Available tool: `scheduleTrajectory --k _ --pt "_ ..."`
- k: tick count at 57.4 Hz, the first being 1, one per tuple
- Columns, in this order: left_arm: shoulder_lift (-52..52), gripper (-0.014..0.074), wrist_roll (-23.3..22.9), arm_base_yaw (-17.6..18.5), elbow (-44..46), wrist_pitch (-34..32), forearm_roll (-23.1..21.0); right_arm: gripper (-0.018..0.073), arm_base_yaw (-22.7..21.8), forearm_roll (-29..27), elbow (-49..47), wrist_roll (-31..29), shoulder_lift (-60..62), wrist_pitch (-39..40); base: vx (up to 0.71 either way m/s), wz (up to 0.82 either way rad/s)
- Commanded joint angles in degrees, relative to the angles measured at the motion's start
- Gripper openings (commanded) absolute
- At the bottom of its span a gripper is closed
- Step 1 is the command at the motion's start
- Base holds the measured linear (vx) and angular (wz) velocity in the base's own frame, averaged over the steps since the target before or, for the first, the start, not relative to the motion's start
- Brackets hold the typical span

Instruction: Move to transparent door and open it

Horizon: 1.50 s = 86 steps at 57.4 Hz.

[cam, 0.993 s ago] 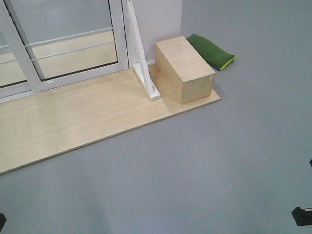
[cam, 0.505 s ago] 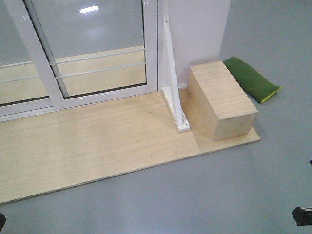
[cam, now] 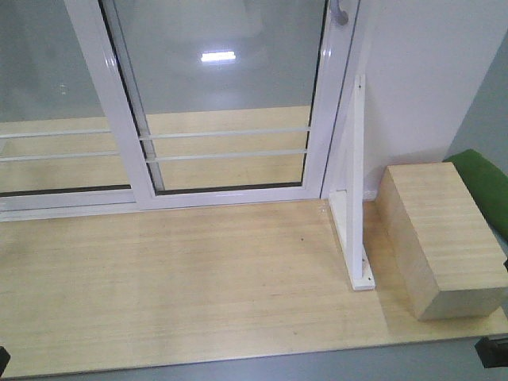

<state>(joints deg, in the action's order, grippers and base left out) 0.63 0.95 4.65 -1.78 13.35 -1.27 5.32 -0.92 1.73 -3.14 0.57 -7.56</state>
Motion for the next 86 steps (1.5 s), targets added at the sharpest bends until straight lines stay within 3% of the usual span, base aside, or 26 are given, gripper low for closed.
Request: scheduleTrajectory --k 1,51,86 --pt "0.9 0.0003 -0.2 0.0 -0.6 -4.5 -0.6 -0.0004 -0.2 0.4 0.2 -0.2 0.9 4.8 0.46 0.20" --pt "0.9 0.0003 -0.2 0.0 -0.6 -4.5 -0.6 -0.0004 -0.2 0.4 0.2 -0.2 0.9 4.8 0.38 0.07" --pt "0.0 0.0003 -0.2 -0.4 -0.4 -3.4 -0.6 -0.0004 0.7 0.4 0.2 -0.2 -2.0 5.2 0.13 0.01"
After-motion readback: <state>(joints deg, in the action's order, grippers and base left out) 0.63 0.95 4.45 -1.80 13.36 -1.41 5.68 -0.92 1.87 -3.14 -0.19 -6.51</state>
